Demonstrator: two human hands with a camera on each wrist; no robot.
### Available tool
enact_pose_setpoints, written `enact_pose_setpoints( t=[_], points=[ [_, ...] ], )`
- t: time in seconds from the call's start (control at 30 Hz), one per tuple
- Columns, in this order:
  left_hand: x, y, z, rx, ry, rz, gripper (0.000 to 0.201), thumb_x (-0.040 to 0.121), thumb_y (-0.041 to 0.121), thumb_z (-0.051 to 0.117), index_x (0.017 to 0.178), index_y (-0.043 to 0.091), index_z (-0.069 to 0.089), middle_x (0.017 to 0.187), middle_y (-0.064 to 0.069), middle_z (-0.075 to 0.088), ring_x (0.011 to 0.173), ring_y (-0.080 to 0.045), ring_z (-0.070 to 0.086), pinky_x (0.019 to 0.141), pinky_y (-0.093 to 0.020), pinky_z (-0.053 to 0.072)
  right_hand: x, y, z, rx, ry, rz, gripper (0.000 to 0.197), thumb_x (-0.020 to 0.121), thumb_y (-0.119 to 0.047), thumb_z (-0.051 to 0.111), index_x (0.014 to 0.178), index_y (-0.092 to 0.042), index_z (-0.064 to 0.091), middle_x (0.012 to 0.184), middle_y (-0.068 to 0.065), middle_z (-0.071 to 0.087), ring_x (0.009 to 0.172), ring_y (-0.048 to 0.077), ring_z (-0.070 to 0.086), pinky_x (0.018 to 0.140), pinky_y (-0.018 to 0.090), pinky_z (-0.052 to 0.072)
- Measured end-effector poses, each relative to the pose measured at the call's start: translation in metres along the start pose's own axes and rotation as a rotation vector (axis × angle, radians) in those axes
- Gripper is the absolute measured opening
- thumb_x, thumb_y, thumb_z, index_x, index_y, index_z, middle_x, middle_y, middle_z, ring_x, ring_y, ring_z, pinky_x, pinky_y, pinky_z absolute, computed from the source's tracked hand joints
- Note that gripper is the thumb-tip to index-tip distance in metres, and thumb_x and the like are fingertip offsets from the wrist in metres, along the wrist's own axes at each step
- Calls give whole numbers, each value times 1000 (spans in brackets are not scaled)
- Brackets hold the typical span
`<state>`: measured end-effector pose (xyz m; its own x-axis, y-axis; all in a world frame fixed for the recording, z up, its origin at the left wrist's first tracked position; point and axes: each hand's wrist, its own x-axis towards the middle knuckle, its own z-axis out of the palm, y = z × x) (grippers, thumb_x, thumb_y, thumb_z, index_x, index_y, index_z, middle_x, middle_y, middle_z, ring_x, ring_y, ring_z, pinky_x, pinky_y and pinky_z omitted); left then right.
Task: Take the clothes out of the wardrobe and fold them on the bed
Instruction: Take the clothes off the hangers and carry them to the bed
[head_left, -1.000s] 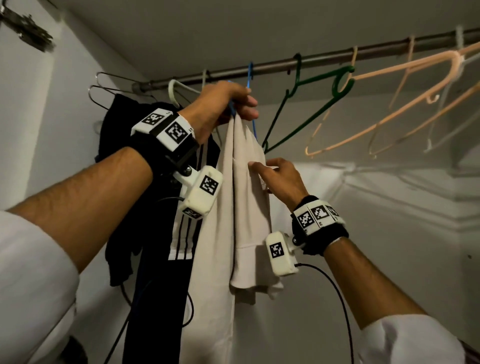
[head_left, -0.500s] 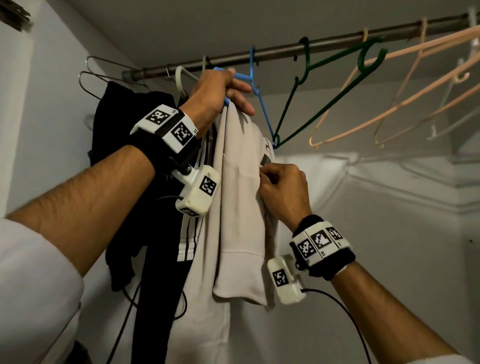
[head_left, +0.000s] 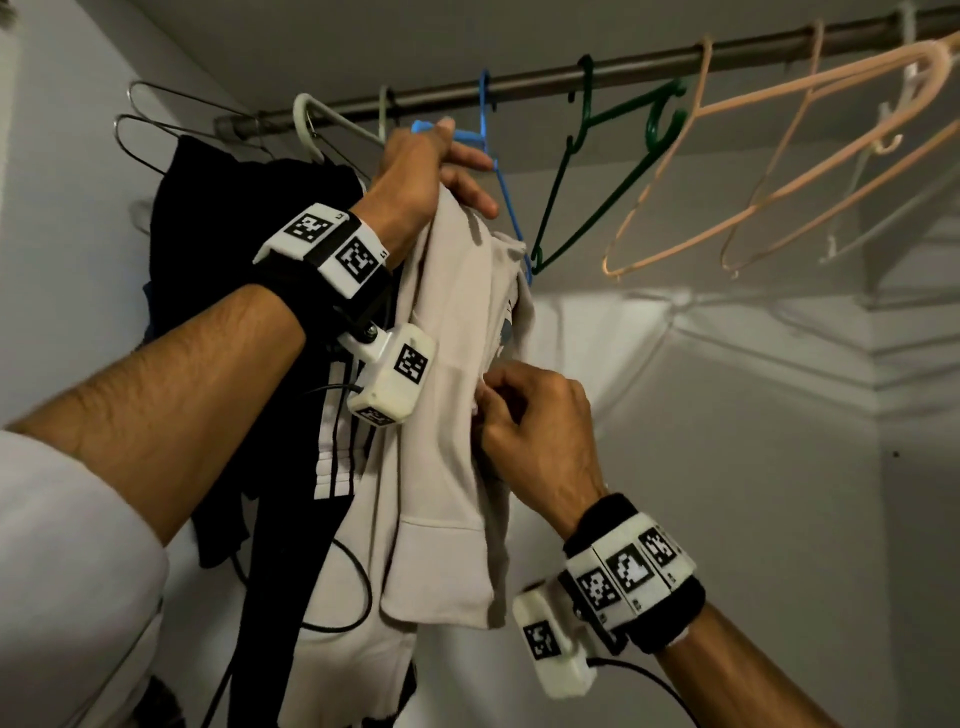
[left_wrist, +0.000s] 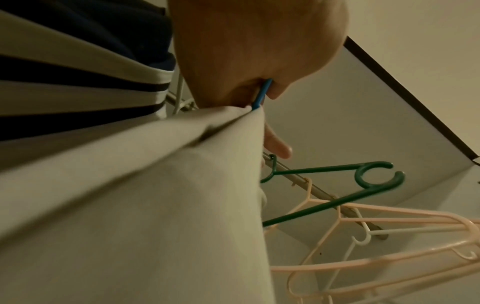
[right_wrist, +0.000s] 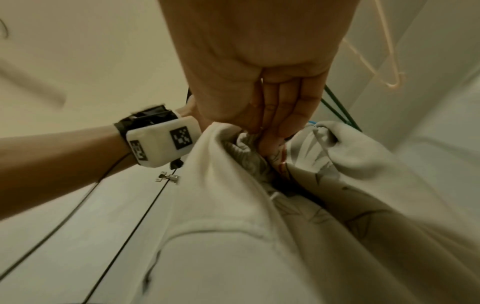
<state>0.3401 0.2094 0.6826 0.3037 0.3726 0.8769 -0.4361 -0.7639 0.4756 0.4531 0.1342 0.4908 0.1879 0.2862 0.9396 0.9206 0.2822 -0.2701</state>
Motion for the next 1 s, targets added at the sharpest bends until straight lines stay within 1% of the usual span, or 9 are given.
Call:
enact_pose_setpoints(
  t=[0.1,0.27,0.43,0.53,0.63,0.73,0.87,0.93,1.0],
  points=[
    [-1,-10,-8,7,12,-19,54,111,33,28,106,-3,68,66,-13,73,67,-30,69,68,-31,58,-16,-8,-2,10,-11,-50,16,94,-22,65,78,-23,67,66,-12,63,62,8,57,63,27,47],
    [-1,-24,-9,-10,19,-19,54,111,34,29,105,-2,68,75,-18,74,75,-31,72,84,-39,59,-38,-29,-1,55,-52,-116,19,95,-17,66,77,-22,65,65,-12,59,63,9,55,61,13,35],
    [-2,-24,-10,-61,15,-25,53,111,32,29,98,-1,68,81,-21,74,73,-30,72,81,-38,60,-56,-31,-8,85,-93,-154,23,97,-13,66,76,-22,62,65,-14,56,63,8,55,61,8,37],
    [-4,-20,-10,-133,16,-48,52,112,29,28,95,-3,65,71,-17,73,68,-28,71,72,-34,59,-54,-26,-15,77,-108,-196,21,96,-13,66,76,-20,63,65,-11,58,61,9,56,60,11,38],
    [-2,-16,-12,-176,29,-78,53,112,29,29,90,-3,65,60,-15,67,64,-28,68,67,-31,58,-41,-16,-29,45,-110,-202,23,96,-21,67,74,-20,64,64,-8,63,61,11,61,60,28,50],
    [3,-14,-19,-184,44,-97,54,111,30,30,87,-2,66,55,-12,65,58,-26,67,67,-32,59,-15,-8,-45,119,-31,-94,32,99,-41,64,74,-23,70,68,-9,70,65,9,68,66,36,57],
    [6,-15,-28,-128,27,-89,57,112,31,27,88,0,69,55,-10,66,67,-29,67,80,-37,59,47,23,-45,208,106,186,42,93,-59,56,83,-22,73,81,-3,75,77,20,72,78,47,60],
    [6,-15,-28,-143,23,-95,58,112,31,27,88,0,68,55,-10,65,73,-32,67,81,-38,58,80,39,-37,191,87,332,45,82,-63,57,95,-23,73,90,-3,76,83,23,74,82,49,62],
    [5,-14,-26,-167,19,-102,58,112,31,26,88,-1,68,53,-10,64,74,-33,68,75,-34,60,109,50,-27,207,-11,450,57,80,-60,60,113,-14,70,104,6,74,84,26,74,74,42,63]
  ],
)
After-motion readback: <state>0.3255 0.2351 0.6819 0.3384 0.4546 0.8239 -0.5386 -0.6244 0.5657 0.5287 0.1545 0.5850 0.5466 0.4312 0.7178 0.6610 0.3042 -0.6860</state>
